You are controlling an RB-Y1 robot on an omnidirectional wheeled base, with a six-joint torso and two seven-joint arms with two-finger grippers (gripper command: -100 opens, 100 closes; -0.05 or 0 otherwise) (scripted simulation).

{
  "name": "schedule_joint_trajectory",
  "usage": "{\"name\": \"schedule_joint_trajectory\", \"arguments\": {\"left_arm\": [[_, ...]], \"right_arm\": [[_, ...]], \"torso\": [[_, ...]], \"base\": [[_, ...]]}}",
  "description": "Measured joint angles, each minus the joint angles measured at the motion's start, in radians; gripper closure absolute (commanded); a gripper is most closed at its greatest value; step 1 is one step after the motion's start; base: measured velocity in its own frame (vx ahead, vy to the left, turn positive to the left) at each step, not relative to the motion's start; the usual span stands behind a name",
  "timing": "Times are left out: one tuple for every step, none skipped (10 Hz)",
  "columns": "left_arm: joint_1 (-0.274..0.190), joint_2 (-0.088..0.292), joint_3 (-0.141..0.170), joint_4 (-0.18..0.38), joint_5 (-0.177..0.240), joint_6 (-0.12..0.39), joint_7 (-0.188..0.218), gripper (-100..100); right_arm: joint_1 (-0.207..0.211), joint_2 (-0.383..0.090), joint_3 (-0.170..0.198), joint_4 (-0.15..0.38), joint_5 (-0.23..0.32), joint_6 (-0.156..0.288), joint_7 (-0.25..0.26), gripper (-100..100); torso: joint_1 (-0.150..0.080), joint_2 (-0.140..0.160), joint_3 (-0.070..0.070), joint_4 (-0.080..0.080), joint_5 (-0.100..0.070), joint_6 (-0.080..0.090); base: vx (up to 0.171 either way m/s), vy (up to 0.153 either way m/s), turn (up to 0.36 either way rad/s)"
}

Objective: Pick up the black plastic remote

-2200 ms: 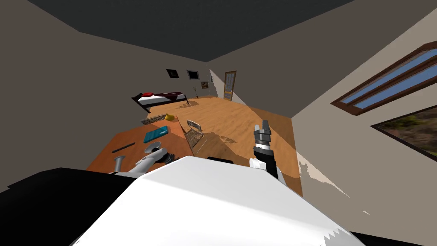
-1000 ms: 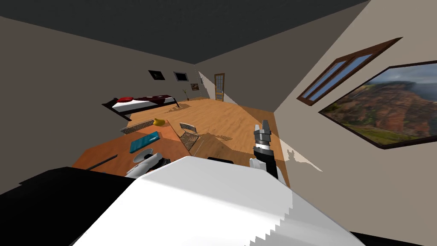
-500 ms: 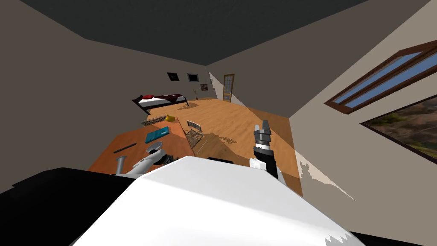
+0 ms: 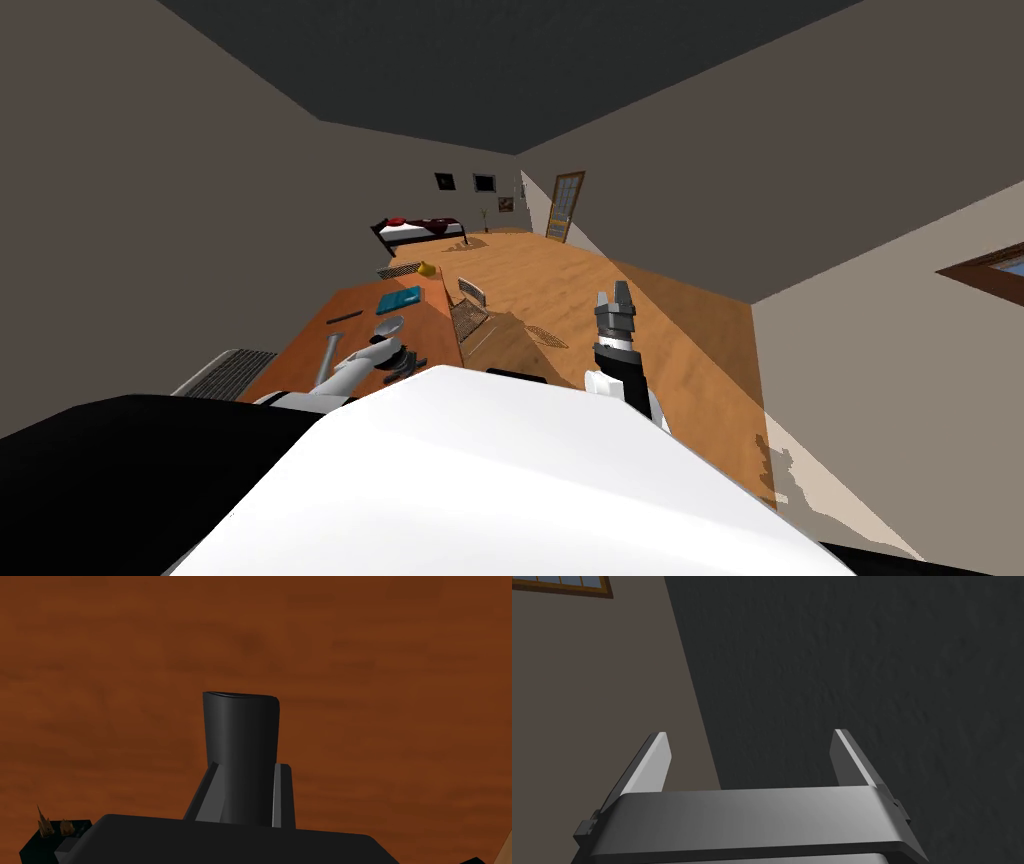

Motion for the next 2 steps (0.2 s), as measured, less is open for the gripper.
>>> {"name": "schedule_joint_trajectory", "arguments": {"left_arm": [[-0.019, 0.003, -0.019, -0.009, -0.009, 0.010, -0.009, 100], [-0.020, 0.004, -0.022, -0.010, -0.011, 0.013, -0.010, 0]], "right_arm": [[0.000, 0.000, 0.000, 0.000, 0.000, 0.000, 0.000, 0], [0.000, 0.000, 0.000, 0.000, 0.000, 0.000, 0.000, 0]], "torso": [[-0.001, -0.001, 0.000, 0.000, 0.000, 0.001], [0.001, 0.002, 0.001, 0.001, 0.000, 0.002]], "base": [[0.049, -0.027, 0.063], [0.009, -0.006, -0.012]]}}
